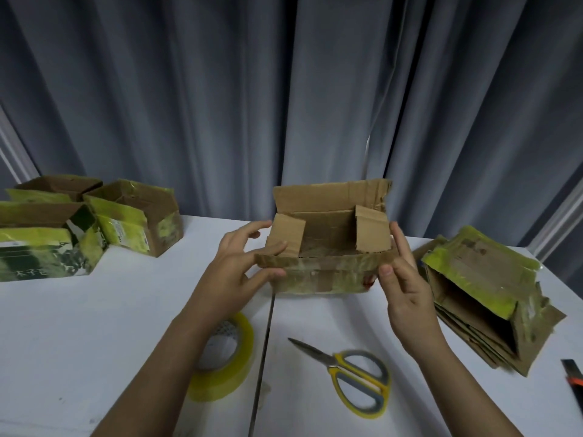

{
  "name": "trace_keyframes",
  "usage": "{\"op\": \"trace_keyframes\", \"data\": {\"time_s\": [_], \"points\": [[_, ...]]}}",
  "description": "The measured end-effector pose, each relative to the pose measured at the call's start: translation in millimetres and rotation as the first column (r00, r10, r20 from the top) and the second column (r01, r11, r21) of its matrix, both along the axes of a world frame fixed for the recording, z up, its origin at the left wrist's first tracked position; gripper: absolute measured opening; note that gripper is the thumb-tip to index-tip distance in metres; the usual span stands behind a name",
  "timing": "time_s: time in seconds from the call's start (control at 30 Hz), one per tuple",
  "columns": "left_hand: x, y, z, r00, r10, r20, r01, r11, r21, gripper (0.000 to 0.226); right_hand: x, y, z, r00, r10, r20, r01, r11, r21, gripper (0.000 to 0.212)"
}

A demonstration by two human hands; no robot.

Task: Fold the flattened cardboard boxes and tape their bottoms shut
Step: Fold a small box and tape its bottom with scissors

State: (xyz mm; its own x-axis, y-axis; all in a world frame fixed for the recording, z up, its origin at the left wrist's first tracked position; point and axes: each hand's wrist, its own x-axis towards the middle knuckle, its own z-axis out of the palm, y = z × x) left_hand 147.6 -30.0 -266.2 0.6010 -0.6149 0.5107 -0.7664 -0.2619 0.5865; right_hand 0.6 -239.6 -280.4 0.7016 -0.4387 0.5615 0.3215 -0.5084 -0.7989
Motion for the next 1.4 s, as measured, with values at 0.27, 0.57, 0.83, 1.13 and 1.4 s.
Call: {"op": "trace_keyframes", "data": {"time_s": [0.27,0.57,0.83,1.13,1.4], "points": [[-30,-26,-11,0.909,-0.048,-0.414,-0.116,0.924,-0.363,0.031,6,11,-6,0.997,-0.037,0.063,0.024,0.978,0.205,0.036],[-27,-37,-22,0.756,0.155,-0.636,-0.420,0.861,-0.288,0.046,10,30,-9,0.984,-0.158,0.077,0.134,0.957,0.259,0.057],[-25,-33,-15,0.858,0.179,-0.481,-0.359,0.880,-0.312,0.034,10,-3,-10,0.995,-0.033,-0.096,0.047,0.986,0.158,0.089],[-24,-28,-19,0.865,0.076,-0.497,-0.225,0.942,-0.247,0.053,6,11,-10,0.998,0.003,-0.055,-0.009,0.994,-0.105,0.033],[-33,-25,-5,0.944,0.061,-0.325,-0.129,0.972,-0.195,0.068,8,17,-15,0.999,-0.045,-0.006,0.045,0.963,0.264,0.017]]}}
